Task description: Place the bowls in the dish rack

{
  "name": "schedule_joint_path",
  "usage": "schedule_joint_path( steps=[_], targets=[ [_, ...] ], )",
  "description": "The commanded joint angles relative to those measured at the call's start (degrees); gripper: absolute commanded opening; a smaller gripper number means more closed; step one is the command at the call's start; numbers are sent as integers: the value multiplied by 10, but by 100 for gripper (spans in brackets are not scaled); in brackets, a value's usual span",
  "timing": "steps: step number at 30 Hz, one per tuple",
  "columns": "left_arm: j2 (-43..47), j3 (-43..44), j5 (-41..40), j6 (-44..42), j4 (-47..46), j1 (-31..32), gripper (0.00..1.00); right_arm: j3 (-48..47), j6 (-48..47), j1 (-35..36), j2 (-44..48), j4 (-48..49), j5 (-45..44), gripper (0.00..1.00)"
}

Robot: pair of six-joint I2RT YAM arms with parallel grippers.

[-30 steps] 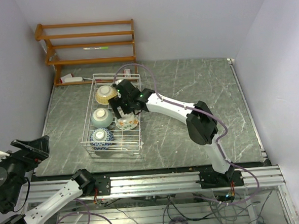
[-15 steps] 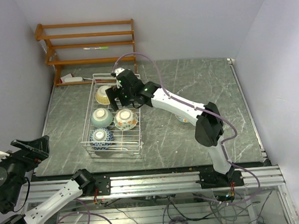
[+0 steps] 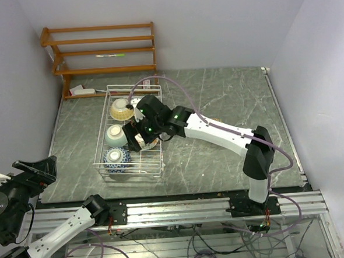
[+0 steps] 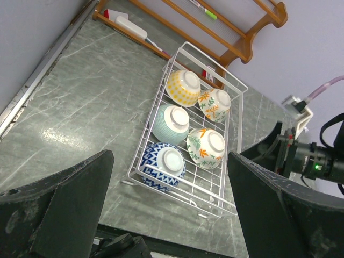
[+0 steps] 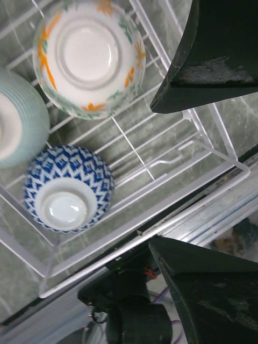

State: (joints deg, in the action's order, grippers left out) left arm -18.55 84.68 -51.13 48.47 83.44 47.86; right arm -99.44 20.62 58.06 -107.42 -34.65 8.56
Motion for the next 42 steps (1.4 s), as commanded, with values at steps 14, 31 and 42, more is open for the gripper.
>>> schedule_joint_path(
  steps=[14,31,42],
  targets=[
    [-3,7,-18,14,-6,7,99,-10,28,6,-111,33,6,100],
    [-7,5,-9,5,-19,7,99,27,28,-39,-117,109,-50,100],
    [5,-4,-10,11,-17,7,99,83,28,-39,-44,146,-89,100]
  ],
)
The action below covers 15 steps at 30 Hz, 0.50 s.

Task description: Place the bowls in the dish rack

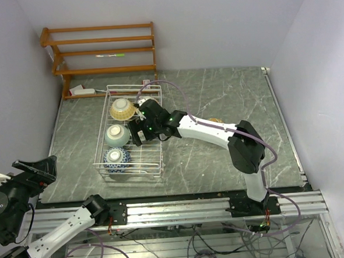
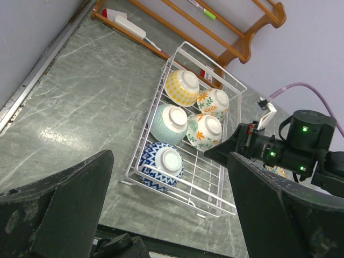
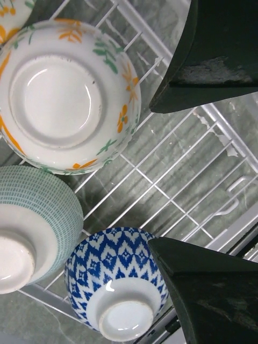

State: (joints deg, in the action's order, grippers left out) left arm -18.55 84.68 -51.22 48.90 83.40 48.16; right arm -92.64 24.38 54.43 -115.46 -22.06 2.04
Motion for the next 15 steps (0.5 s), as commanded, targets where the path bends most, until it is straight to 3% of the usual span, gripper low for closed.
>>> schedule_joint_path(
  steps=[1,8,15],
  targets=[
    [5,-6,-8,5,-21,4,99,11,-12,-2,36,20,-28,100],
    [2,-5,-5,4,-25,4,99,-14,-5,-3,67,-24,-50,100],
    [1,4,-4,2,-15,4,99,-29,45,-46,153,-149,-135,100]
  ],
)
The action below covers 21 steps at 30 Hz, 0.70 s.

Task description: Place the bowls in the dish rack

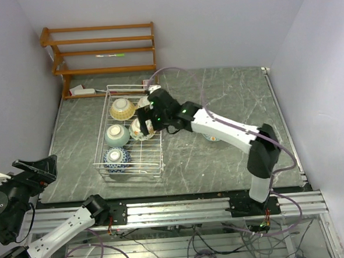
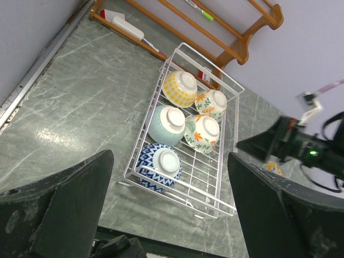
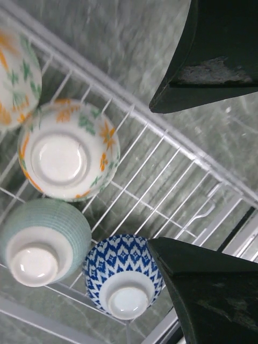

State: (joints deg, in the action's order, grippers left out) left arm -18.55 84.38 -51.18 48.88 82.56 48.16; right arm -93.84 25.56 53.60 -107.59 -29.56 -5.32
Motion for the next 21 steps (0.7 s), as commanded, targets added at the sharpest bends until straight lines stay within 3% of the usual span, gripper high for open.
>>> schedule_joint_path(
  steps=[1,8,12,17,21],
  targets=[
    [2,5,-4,1,-9,4,99,-7,42,-55,88,-89,-61,100],
    [7,-14,0,-7,-31,5,99,98,40,-171,137,-169,-70,99],
    [2,-14,-2,-9,-31,7,100,130,17,-182,121,-185,-99,97],
    [-1,-16,-2,-6,-33,8,100,151,-3,-183,85,-174,-116,80],
    [0,-19,0,1,-30,9,100,166,-7,-184,58,-160,-140,76]
  ],
)
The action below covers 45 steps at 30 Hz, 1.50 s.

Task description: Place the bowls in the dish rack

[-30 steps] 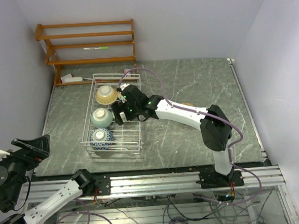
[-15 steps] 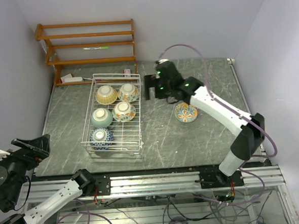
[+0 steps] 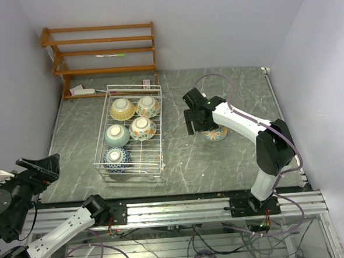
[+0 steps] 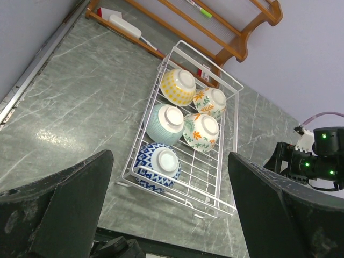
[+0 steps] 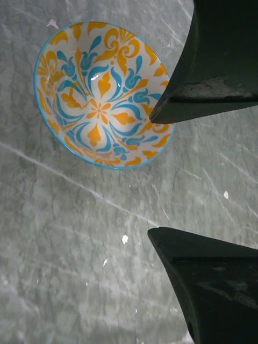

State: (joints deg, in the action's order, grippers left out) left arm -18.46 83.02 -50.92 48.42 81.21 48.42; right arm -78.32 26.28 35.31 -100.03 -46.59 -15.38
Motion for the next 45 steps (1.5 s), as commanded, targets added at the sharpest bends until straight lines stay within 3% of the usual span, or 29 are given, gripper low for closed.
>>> schedule_joint_path(
  steps=[1,8,11,20,23,28,33,38,45],
  targets=[
    [-1,-7,-3,7,-15,6,100,14,-17,-2,-24,15,-44,73],
    [-3,1,-9,14,-2,6,99,34,-27,-4,-57,49,-47,50],
    [-3,2,-10,16,0,5,99,38,-28,-5,-65,58,-46,46],
    [-2,4,-3,21,6,6,98,26,-39,-6,-82,53,-94,23],
    [-1,9,-4,24,12,6,99,22,-41,-7,-82,49,-108,21],
    [1,15,-2,21,13,5,99,10,-48,-6,-50,47,-79,2],
    [0,20,-1,18,11,6,99,-12,-51,-4,18,52,-1,0],
    [-2,23,3,14,9,5,99,-55,-30,5,92,88,153,0],
    [-11,26,5,12,5,5,99,-97,86,33,130,236,377,0]
  ],
)
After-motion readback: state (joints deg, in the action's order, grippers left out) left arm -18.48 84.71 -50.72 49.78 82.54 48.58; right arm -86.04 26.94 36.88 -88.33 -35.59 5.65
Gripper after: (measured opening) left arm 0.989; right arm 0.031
